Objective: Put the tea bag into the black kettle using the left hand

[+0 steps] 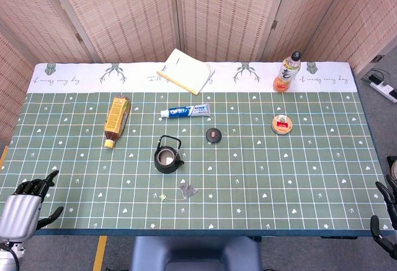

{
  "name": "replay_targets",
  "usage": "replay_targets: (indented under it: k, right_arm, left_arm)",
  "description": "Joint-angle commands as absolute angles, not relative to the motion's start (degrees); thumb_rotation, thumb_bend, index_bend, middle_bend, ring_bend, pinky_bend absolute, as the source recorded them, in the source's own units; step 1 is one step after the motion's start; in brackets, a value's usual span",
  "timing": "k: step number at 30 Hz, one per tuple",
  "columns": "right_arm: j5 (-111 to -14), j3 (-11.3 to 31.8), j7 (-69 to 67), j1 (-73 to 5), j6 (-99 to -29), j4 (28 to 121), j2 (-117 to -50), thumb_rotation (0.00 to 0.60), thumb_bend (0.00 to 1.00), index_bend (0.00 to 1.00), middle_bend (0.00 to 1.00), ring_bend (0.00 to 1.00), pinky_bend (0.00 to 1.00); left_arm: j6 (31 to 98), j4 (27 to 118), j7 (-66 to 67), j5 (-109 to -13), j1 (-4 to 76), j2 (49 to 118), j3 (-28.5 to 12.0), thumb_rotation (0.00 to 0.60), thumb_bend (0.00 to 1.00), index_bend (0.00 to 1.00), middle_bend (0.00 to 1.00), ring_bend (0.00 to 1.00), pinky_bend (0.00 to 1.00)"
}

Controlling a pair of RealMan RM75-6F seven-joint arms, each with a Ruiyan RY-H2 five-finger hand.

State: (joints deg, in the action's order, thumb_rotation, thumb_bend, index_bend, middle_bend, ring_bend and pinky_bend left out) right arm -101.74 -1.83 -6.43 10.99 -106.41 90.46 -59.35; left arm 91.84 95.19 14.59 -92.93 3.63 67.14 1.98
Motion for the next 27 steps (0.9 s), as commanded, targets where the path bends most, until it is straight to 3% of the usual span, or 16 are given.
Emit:
replay_targets:
  k: [1, 6, 9, 13, 16, 19, 22, 27]
  right_arm:
    - [-101.7, -1.8, -6.6, 11.0, -106.5, 90.4, -59.3, 0.6, 0.61, 0.0, 0.0, 0.0, 0.0]
    - [-101.1, -1.6, -7.7, 10.7, -106.1, 90.4, -58.9, 0.6, 0.61, 0.0, 0.0, 0.0, 0.0]
    - [-100.7, -1.3, -8.2, 10.5, -105.9, 90.3, -58.8, 0.6, 0.61, 0.0, 0.0, 0.0, 0.0]
    - [-99.7, -0.7, -8.8, 9.7, -104.7, 90.7, -58.5, 0.6, 0.61, 0.0, 0.0, 0.0, 0.0]
    - [-99.0, -0.3, -8.6, 8.7, -103.2, 91.0, -58.5, 0.6, 0.61, 0.0, 0.0, 0.0, 0.0]
    - [-97.5, 0.2, -7.8, 7.5, -100.6, 91.6, -58.5, 0.6, 0.61, 0.0, 0.0, 0.0, 0.0]
    - [-95.4, 0.9, -7.8, 6.4, -98.3, 92.1, -58.4, 0.6, 0.61, 0.0, 0.0, 0.0, 0.0]
    - [-93.4, 1.7, -8.8, 5.8, -97.1, 92.4, -58.0, 0.6, 0.61, 0.0, 0.0, 0.0, 0.0]
  left_arm:
    - [91.0, 95.1, 14.7, -92.8, 3.8, 67.2, 2.1, 0.485, 0.16, 0.1, 0.34, 0.29, 0.3]
    - [89.7, 96.3, 12.0, -93.9, 4.1, 65.9, 2.7, 0.485, 0.16, 0.07, 0.34, 0.29, 0.27]
    - [84.8, 100.0, 10.9, -93.3, 6.5, 62.6, 3.0, 0.486, 0.16, 0.09, 0.37, 0.35, 0.4]
    - [72.6, 109.3, 12.0, -88.4, 12.4, 56.1, 2.4, 0.483, 0.16, 0.06, 0.55, 0.58, 0.7]
    - [62.9, 114.6, 14.1, -80.6, 18.0, 52.3, 0.2, 0.485, 0.16, 0.1, 0.67, 0.69, 0.84]
    - [57.7, 114.9, 14.7, -75.3, 22.6, 52.8, -2.8, 0.486, 0.16, 0.13, 0.81, 0.82, 0.95]
    - [56.7, 112.5, 11.6, -76.9, 25.0, 56.8, -4.7, 0.481, 0.17, 0.21, 0.96, 0.97, 1.0]
    - [46.8, 110.0, 6.7, -73.8, 31.5, 60.6, -6.2, 0.484, 0.28, 0.36, 1.0, 1.0, 1.0]
